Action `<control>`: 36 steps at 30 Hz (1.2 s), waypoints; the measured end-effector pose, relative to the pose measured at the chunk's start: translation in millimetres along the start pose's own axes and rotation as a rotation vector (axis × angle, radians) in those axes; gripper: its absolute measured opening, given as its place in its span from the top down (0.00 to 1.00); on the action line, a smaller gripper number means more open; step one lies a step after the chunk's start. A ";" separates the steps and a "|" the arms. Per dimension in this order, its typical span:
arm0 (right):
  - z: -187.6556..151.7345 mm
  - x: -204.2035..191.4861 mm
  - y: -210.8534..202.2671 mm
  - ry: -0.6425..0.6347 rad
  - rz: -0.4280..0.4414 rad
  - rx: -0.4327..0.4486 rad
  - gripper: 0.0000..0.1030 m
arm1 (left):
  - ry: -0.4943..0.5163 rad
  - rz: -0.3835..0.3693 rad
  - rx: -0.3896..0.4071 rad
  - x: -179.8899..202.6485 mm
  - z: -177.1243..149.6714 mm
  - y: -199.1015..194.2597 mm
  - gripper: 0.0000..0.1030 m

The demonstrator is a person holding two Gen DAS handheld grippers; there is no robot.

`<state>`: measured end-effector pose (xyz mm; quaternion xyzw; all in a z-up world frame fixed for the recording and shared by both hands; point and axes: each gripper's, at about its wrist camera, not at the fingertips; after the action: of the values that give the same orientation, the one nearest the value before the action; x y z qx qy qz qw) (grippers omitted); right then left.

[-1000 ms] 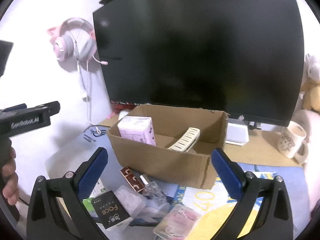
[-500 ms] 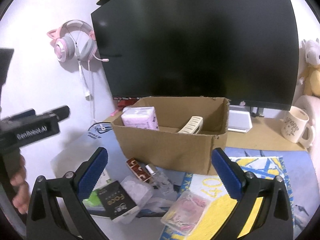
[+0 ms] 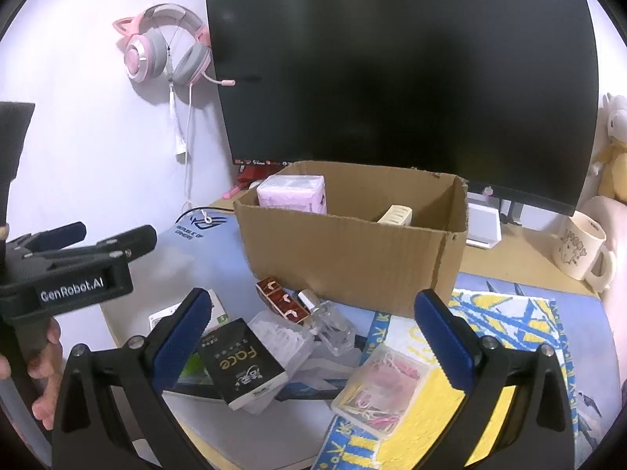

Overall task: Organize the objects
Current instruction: 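Withdraw both tools from the box back toward the remaining items, then grasp the white-green medicine box with the left tool while the right tool grasps the black 'face' box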

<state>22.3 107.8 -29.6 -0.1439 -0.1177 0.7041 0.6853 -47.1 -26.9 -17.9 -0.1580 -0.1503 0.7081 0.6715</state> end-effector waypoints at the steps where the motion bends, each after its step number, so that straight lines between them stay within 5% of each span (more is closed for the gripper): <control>1: -0.9 -1.1 0.3 -0.003 0.000 -0.003 0.00 | 0.001 -0.002 -0.004 0.3 -2.2 0.4 0.00; 36: -26.0 -25.6 30.3 -0.118 0.015 -0.169 0.00 | -0.019 -0.126 -0.136 9.9 -28.8 26.4 0.00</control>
<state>4.1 80.4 -63.7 -0.1602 -0.2156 0.7042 0.6573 -59.1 -18.4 -55.4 -0.1866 -0.2141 0.6542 0.7009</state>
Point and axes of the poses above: each gripper's, at about its wrist camera, not at the fingertips, and y roughly the way its jaws point, x to its right, z to its top, and after that the axes turned 8 degrees about x, right-handed
